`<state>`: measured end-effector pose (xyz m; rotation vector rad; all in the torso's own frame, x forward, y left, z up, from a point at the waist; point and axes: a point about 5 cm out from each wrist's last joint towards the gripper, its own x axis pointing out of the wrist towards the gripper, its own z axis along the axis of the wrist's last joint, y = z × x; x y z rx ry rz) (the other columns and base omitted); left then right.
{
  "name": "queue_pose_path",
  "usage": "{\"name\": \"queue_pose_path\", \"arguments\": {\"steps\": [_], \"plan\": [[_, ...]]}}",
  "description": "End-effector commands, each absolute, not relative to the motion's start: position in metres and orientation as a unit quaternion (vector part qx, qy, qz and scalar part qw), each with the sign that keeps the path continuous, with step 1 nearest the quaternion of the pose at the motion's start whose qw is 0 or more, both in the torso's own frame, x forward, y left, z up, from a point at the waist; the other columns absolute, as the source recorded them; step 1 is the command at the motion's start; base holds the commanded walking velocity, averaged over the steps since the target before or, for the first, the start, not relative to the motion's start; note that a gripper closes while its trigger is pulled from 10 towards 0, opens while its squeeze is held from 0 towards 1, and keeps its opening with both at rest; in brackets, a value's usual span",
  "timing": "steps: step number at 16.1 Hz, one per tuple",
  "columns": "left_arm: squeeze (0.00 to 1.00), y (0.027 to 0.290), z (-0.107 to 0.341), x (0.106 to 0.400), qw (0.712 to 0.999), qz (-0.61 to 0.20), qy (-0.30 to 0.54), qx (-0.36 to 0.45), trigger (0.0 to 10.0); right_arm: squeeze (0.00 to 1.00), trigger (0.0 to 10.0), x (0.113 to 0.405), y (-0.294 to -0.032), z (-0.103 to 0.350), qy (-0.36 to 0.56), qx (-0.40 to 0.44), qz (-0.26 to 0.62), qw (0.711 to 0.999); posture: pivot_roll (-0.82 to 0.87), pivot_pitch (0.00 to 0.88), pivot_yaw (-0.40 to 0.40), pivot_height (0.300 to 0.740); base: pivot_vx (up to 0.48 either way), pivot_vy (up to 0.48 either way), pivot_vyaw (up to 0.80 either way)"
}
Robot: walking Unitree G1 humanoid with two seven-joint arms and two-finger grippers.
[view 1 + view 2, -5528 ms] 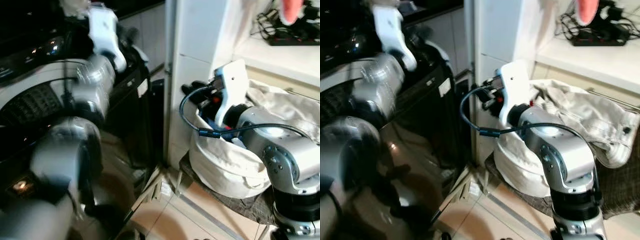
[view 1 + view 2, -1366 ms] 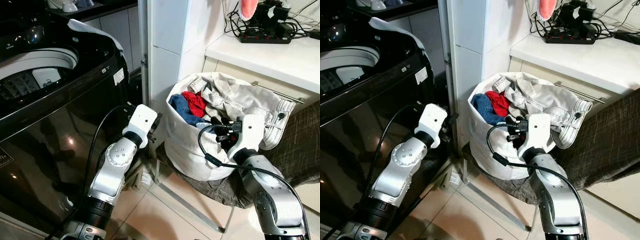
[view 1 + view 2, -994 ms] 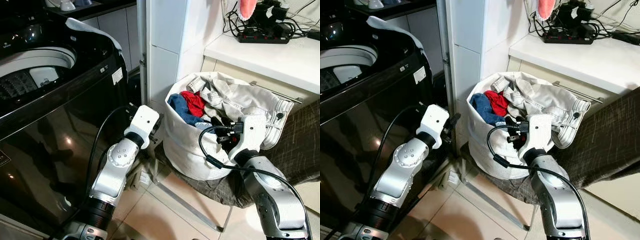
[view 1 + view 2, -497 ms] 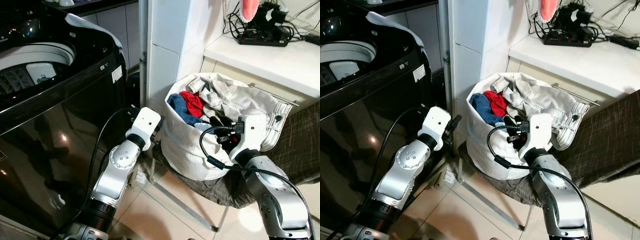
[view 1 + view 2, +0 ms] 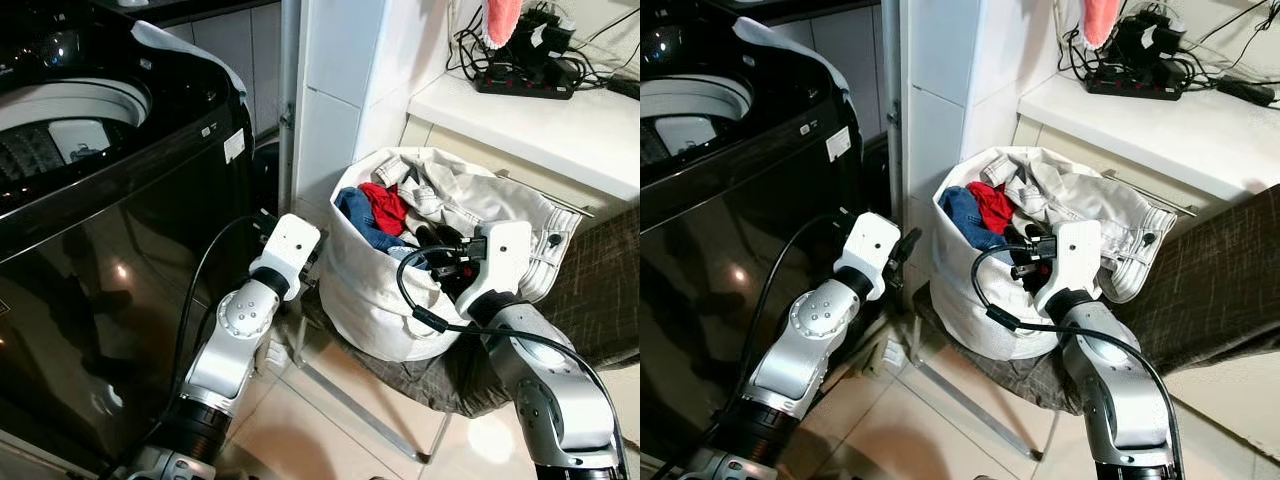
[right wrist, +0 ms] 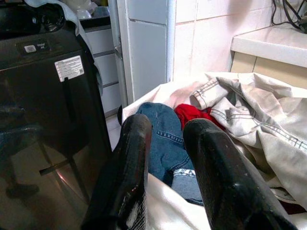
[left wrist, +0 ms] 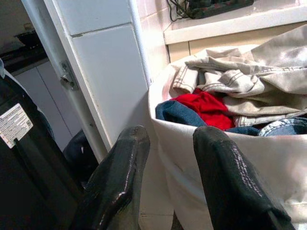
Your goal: Clothes washing
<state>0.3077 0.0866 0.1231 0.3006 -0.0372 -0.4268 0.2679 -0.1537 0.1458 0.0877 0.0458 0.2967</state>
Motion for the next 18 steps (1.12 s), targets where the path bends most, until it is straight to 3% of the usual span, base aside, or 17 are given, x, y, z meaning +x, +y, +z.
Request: {"name": "queue_pose_path", "arguments": {"steps": [1,5,10,12,18], "plan": [[0.0,0.087,0.131,0.309,0.967,-0.207,-0.035,0.146,10.0,0.0,10.0,0.273,-0.155,0.149,0.02,0.051,0.148,0.987,-0.03,0.0,-0.109,0.74,0.0,0.0,0.0],[0.0,0.086,0.137,0.314,0.97,-0.198,-0.04,0.135,10.0,0.0,10.0,0.28,-0.158,0.153,0.015,0.047,0.137,0.989,-0.02,0.0,-0.096,0.74,0.0,0.0,-0.47],[0.0,0.092,0.14,0.319,0.977,-0.186,-0.032,0.096,10.0,0.0,10.0,0.288,-0.165,0.162,0.019,-0.008,0.093,0.995,-0.06,0.0,0.015,0.74,0.0,0.0,-0.08],[0.0,0.095,0.141,0.323,0.982,-0.175,-0.025,0.065,10.0,0.0,10.0,0.286,-0.167,0.177,-0.014,0.005,0.1,0.995,-0.08,0.0,0.054,0.74,0.294,0.0,0.0],[0.0,0.104,0.148,0.327,0.985,-0.159,-0.033,0.051,10.0,0.0,10.0,0.291,-0.165,0.165,0.008,0.022,0.079,0.997,-0.05,0.0,0.064,0.74,0.357,0.0,-0.23]]}}
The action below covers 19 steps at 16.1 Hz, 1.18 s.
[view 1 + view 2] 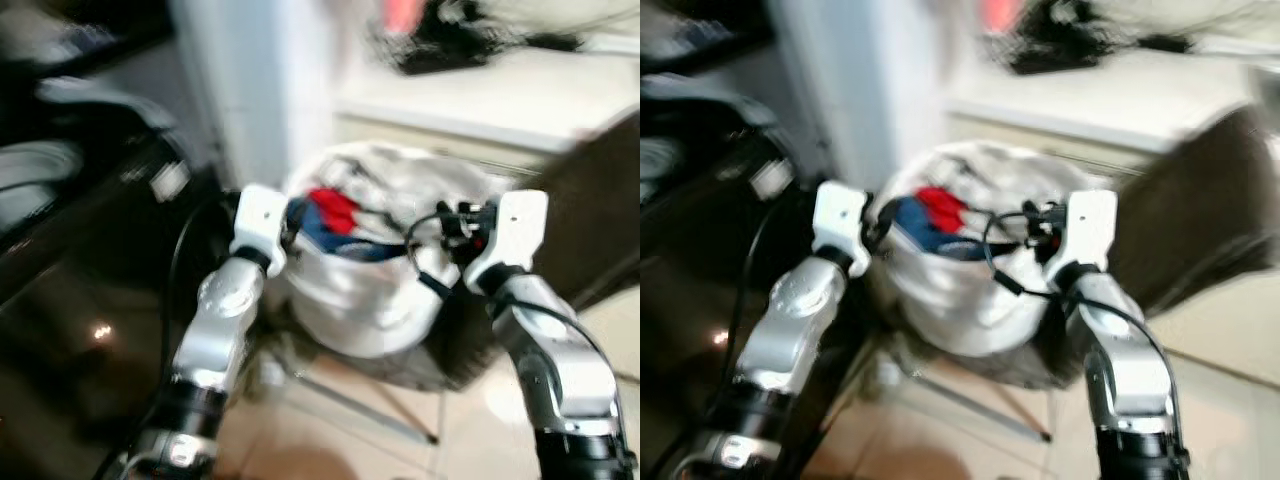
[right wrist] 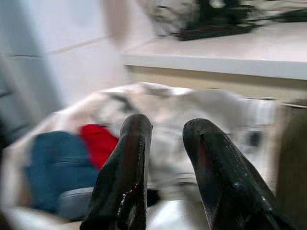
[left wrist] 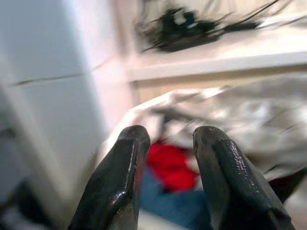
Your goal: Clothes washing
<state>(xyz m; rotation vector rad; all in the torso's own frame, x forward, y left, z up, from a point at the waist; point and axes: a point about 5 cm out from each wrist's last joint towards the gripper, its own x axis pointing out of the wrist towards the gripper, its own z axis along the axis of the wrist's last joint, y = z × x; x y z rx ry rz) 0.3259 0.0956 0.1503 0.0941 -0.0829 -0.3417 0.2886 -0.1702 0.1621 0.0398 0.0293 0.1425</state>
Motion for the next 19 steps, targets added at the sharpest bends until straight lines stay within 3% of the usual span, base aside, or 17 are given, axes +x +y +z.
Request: {"name": "queue_pose_path", "arguments": {"steps": [1,6,9,13,14,15,19], "plan": [[0.0,0.109,0.149,0.328,0.987,-0.146,-0.034,0.051,10.0,0.0,10.0,0.293,-0.162,0.166,0.008,0.019,0.083,0.996,-0.04,0.0,0.059,0.74,0.364,0.0,0.0],[0.0,0.136,0.151,0.324,0.993,-0.098,-0.036,0.063,10.0,0.0,10.0,0.3,-0.148,0.166,0.017,-0.019,0.156,0.987,0.01,0.0,0.021,0.74,0.364,0.0,0.0],[0.0,0.139,0.15,0.323,0.993,-0.095,-0.036,0.065,10.0,0.0,10.0,0.302,-0.145,0.166,0.015,-0.023,0.161,0.987,0.01,0.0,0.019,0.74,0.365,0.0,0.72],[0.0,0.133,0.146,0.319,0.989,-0.127,-0.03,0.072,10.0,0.0,10.0,0.305,-0.166,0.161,0.062,-0.09,0.128,0.986,0.0,0.0,0.024,0.74,0.085,0.0,0.0],[0.0,0.126,0.146,0.315,0.981,-0.171,-0.037,0.087,10.0,0.0,10.0,0.307,-0.179,0.159,0.088,-0.098,0.104,0.986,0.0,0.0,0.027,0.74,0.0,0.0,0.0],[0.0,0.121,0.146,0.312,0.974,-0.201,-0.039,0.093,10.0,1.0,10.0,0.308,-0.185,0.16,0.1,-0.102,0.102,0.984,-0.01,0.0,0.031,0.74,0.0,0.0,0.0],[0.0,0.113,0.141,0.306,0.96,-0.262,-0.021,0.092,10.0,1.0,10.0,0.307,-0.211,0.157,0.194,-0.144,0.126,0.962,-0.03,0.0,0.058,0.74,0.0,0.0,0.0]]}}
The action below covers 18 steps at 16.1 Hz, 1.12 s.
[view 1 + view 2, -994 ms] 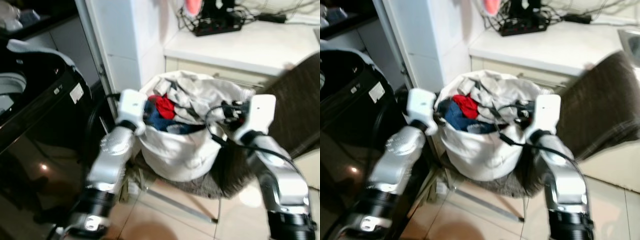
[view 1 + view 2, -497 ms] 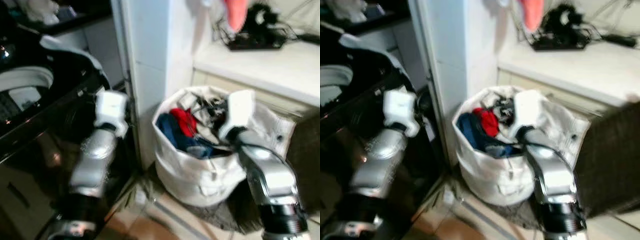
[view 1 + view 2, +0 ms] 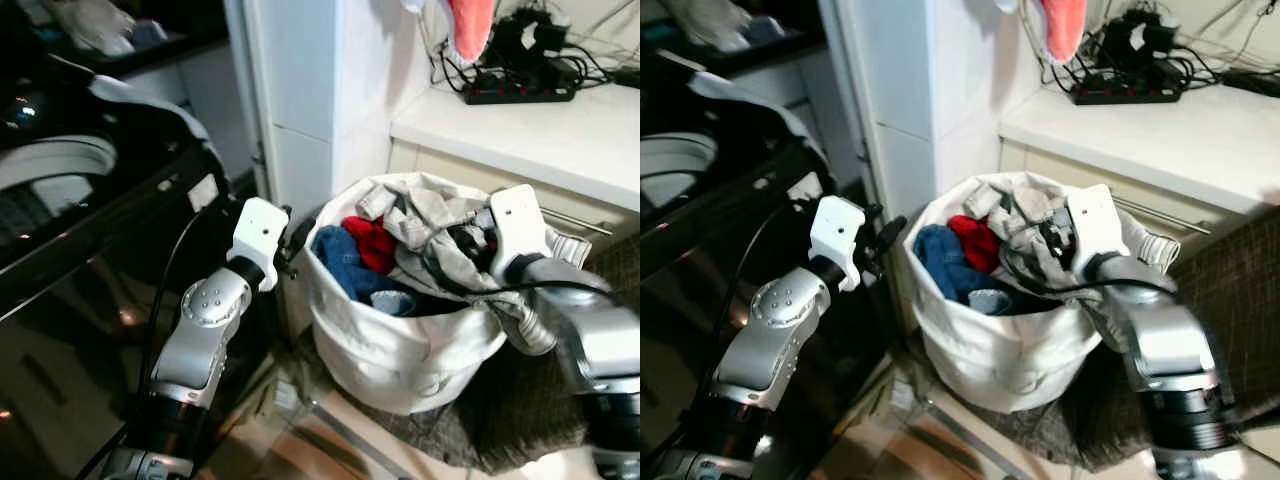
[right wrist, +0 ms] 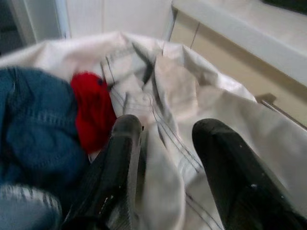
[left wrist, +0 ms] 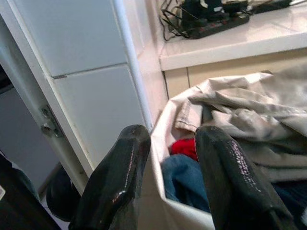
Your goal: Clothes washing
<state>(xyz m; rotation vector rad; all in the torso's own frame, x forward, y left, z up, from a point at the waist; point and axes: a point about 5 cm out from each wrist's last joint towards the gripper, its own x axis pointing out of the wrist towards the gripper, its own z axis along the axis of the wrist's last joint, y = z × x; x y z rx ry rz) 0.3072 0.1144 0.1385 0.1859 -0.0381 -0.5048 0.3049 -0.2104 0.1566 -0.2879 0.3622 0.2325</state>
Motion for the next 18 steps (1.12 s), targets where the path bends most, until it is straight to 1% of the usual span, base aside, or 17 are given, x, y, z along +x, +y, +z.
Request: {"name": "queue_pose_path", "arguments": {"steps": [1,3,5,6,8,9,10,11,12,14,15,16,18], "plan": [[0.0,0.112,0.14,0.305,0.959,-0.268,-0.019,0.094,10.0,1.0,10.0,0.306,-0.213,0.156,0.205,-0.15,0.132,0.958,-0.03,0.0,0.059,0.74,0.0,0.0,0.0],[0.0,0.107,0.139,0.302,0.948,-0.299,-0.014,0.105,10.0,1.0,10.0,0.311,-0.225,0.154,0.231,-0.172,0.144,0.947,-0.03,0.0,0.065,0.74,0.0,0.0,0.0],[0.0,0.105,0.139,0.301,0.944,-0.309,-0.012,0.113,10.0,1.0,10.0,0.317,-0.23,0.149,0.252,-0.189,0.164,0.935,-0.03,0.0,0.062,0.74,0.0,0.0,0.0],[0.0,0.105,0.139,0.3,0.944,-0.31,-0.012,0.115,10.0,1.0,10.0,0.321,-0.231,0.153,0.249,-0.198,0.161,0.934,-0.02,0.0,0.053,0.74,0.0,0.0,0.0],[0.0,0.108,0.138,0.298,0.95,-0.295,-0.011,0.106,10.0,1.0,10.0,0.326,-0.223,0.165,0.209,-0.197,0.163,0.944,0.0,0.0,0.04,0.74,0.0,0.0,0.0],[0.0,0.111,0.136,0.299,0.958,-0.267,-0.005,0.102,10.0,1.0,10.0,0.328,-0.213,0.175,0.149,-0.198,0.161,0.955,0.0,0.0,0.035,0.74,0.0,0.0,0.0],[0.0,0.117,0.13,0.299,0.972,-0.219,0.003,0.087,10.0,0.76,10.0,0.325,-0.197,0.184,0.076,-0.153,0.136,0.976,0.01,0.0,0.028,0.74,0.0,0.0,0.0],[0.0,0.122,0.126,0.297,0.978,-0.19,0.007,0.09,10.0,0.58,10.0,0.319,-0.189,0.185,0.044,-0.106,0.122,0.986,0.02,0.0,0.025,0.74,0.0,0.0,0.0],[0.0,0.122,0.126,0.296,0.979,-0.185,0.006,0.082,10.0,0.0,10.0,0.315,-0.186,0.182,0.032,-0.097,0.107,0.989,0.02,0.0,0.025,0.74,0.0,0.0,0.0],[0.0,0.116,0.139,0.295,0.978,-0.198,-0.02,0.069,10.0,0.0,10.0,0.294,-0.174,0.163,0.034,-0.038,0.072,0.996,0.02,0.0,0.037,0.74,0.0,0.0,0.0],[0.0,0.113,0.143,0.295,0.977,-0.203,-0.024,0.064,10.0,0.0,10.0,0.287,-0.169,0.159,0.034,-0.022,0.066,0.997,0.0,0.0,0.05,0.74,0.0,0.0,0.0],[0.0,0.112,0.143,0.296,0.977,-0.202,-0.026,0.064,10.0,0.0,10.0,0.283,-0.166,0.156,0.038,-0.013,0.067,0.997,0.0,0.0,0.054,0.74,0.0,0.0,0.0],[0.0,0.11,0.142,0.298,0.978,-0.197,-0.021,0.071,10.0,0.0,10.0,0.273,-0.161,0.15,0.045,-0.003,0.076,0.996,-0.01,0.0,0.065,0.74,0.0,0.343,0.0]]}}
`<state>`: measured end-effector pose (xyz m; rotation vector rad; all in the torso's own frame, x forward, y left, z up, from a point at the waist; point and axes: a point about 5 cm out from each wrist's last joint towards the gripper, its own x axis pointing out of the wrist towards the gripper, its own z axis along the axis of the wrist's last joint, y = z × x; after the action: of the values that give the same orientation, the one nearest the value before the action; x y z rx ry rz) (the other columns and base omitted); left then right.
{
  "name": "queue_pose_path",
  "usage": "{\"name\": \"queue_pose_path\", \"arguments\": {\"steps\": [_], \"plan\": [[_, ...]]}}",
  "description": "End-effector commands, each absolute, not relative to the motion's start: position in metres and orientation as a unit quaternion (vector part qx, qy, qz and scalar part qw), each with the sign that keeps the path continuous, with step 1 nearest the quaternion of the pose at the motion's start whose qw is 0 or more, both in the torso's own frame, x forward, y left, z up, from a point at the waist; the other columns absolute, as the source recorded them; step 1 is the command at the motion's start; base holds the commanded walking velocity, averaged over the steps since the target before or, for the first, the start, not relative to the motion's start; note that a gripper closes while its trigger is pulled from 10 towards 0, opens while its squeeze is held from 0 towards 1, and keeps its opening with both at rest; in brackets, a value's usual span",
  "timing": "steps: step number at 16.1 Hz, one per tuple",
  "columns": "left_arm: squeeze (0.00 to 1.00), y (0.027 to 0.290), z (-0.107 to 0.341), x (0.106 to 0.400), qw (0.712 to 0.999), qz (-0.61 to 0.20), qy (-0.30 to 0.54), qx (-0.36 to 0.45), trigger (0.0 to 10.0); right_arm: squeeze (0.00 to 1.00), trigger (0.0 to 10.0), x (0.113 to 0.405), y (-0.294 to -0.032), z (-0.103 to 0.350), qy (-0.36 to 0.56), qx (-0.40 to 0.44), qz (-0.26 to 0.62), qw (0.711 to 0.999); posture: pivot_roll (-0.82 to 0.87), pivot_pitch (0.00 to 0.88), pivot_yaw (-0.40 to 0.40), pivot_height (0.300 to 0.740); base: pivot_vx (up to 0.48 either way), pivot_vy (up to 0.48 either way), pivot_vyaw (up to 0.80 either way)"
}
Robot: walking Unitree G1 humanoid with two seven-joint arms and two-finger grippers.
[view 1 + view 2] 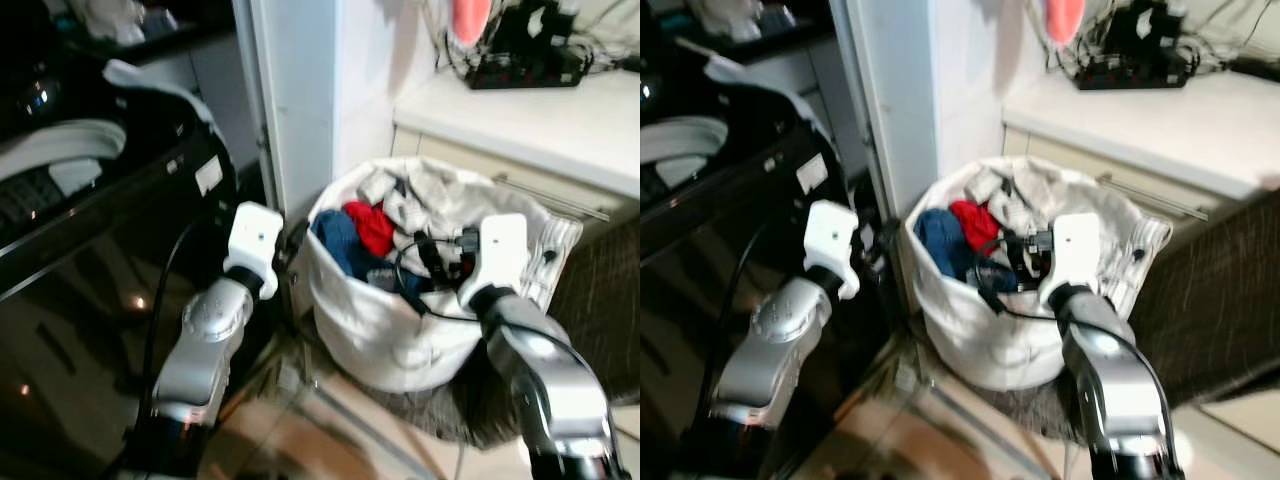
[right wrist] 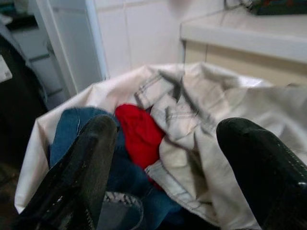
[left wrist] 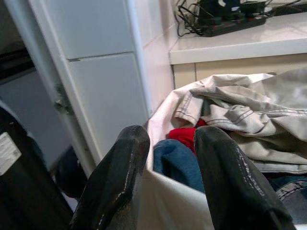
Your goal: Clothes washing
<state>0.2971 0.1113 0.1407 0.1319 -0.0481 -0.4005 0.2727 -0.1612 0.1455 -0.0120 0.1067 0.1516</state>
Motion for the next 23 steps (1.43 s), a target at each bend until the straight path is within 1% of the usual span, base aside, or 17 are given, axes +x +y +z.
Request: {"name": "queue_pose_path", "arguments": {"steps": [1,5,10,11,12,13,14,15,20,23], "plan": [[0.0,0.109,0.141,0.298,0.977,-0.197,-0.021,0.071,10.0,0.0,10.0,0.271,-0.161,0.149,0.049,0.002,0.07,0.996,-0.02,0.0,0.067,0.74,0.0,0.469,0.0],[0.0,0.106,0.143,0.301,0.977,-0.2,-0.019,0.075,10.0,0.0,10.0,0.269,-0.161,0.151,0.047,0.014,0.052,0.997,-0.03,0.0,0.068,0.74,0.0,0.48,0.0],[0.0,0.105,0.143,0.302,0.977,-0.198,-0.02,0.077,10.0,0.0,10.0,0.269,-0.156,0.152,0.05,0.016,0.06,0.997,-0.02,0.0,0.063,0.74,0.0,0.478,0.0],[0.0,0.106,0.143,0.304,0.977,-0.195,-0.016,0.087,10.0,0.0,10.0,0.27,-0.156,0.152,0.05,0.016,0.061,0.997,-0.02,0.0,0.062,0.74,0.0,0.0,0.0],[0.0,0.105,0.141,0.304,0.97,-0.202,-0.017,0.137,10.0,0.0,10.0,0.271,-0.156,0.152,0.053,0.009,0.063,0.997,-0.02,0.0,0.061,0.74,0.0,-0.48,0.0],[0.0,0.105,0.141,0.304,0.971,-0.199,-0.018,0.132,10.0,0.0,10.0,0.271,-0.155,0.153,0.052,0.009,0.064,0.997,-0.02,0.0,0.062,0.74,0.0,-0.48,0.0],[0.0,0.106,0.141,0.305,0.975,-0.194,-0.012,0.105,10.0,0.0,10.0,0.271,-0.155,0.153,0.052,0.009,0.065,0.997,-0.02,0.0,0.061,0.74,0.0,-0.48,0.0],[0.0,0.106,0.142,0.305,0.978,-0.19,-0.012,0.087,10.0,0.0,10.0,0.271,-0.155,0.153,0.052,0.009,0.064,0.997,-0.03,0.0,0.062,0.74,0.0,0.0,0.0],[0.0,0.103,0.148,0.308,0.978,-0.189,-0.027,0.085,10.0,0.0,10.0,0.274,-0.162,0.158,0.048,0.002,0.057,0.997,-0.03,0.0,0.055,0.74,0.0,0.0,0.0],[0.0,0.103,0.149,0.308,0.979,-0.186,-0.03,0.076,10.0,0.0,10.0,0.278,-0.166,0.16,0.05,0.008,0.055,0.997,-0.02,0.0,0.043,0.74,0.285,0.0,-0.35]]}}
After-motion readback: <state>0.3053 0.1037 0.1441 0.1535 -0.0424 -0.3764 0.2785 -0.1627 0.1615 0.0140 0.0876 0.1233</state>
